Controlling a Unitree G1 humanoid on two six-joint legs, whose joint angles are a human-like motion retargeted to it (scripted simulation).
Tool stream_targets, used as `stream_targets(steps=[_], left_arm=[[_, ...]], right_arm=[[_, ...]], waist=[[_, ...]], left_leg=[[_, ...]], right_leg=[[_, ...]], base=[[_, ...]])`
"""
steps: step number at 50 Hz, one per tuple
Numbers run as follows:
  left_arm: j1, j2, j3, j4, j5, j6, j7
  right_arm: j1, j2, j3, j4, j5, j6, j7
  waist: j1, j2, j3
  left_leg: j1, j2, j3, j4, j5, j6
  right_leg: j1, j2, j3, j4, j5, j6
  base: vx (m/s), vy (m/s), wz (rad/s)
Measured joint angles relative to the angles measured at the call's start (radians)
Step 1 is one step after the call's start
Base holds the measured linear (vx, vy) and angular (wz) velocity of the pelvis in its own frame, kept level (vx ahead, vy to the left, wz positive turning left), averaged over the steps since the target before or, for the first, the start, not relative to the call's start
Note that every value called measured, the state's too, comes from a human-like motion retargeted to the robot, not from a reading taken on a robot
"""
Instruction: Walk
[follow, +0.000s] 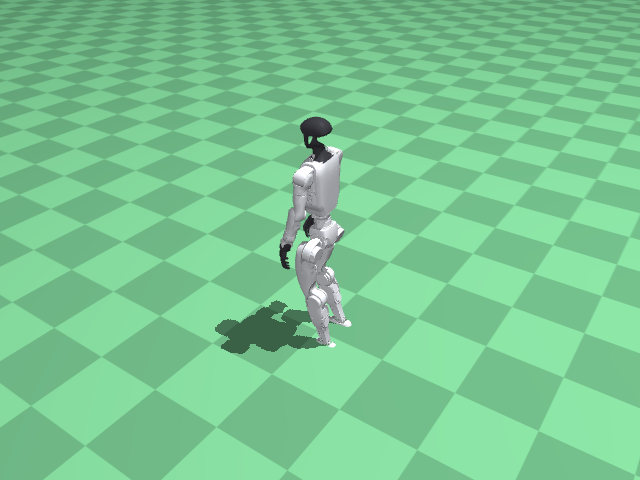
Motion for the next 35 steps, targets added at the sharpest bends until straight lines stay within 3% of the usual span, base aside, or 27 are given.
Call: stream_targets(steps=[25, 35], left_arm=[[0.006, -0.019, -0.003, -0.016, -0.029, -0.011, -0.018], [-0.002, 0.023, 0.013, -0.004, -0.064, -0.005, -0.015]], right_arm=[[-0.001, -0.016, 0.008, 0.020, 0.008, 0.002, -0.005], [-0.019, -0.008, -0.011, 0.008, 0.034, -0.001, -0.006]], waist=[[-0.002, -0.009, -0.009], [-0.003, -0.049, 0.013]], left_leg=[[-0.042, -0.021, 0.010, 0.049, -0.040, 0.003], [-0.008, -0.087, 0.003, -0.001, -0.037, 0.023]], right_leg=[[-0.030, -0.018, 0.013, 0.026, -0.024, 0.017], [-0.106, -0.077, 0.034, 0.215, -0.082, 0.026]], base=[[0.00, 0.01, 0.00], [0.04, 0.09, 0.12]])
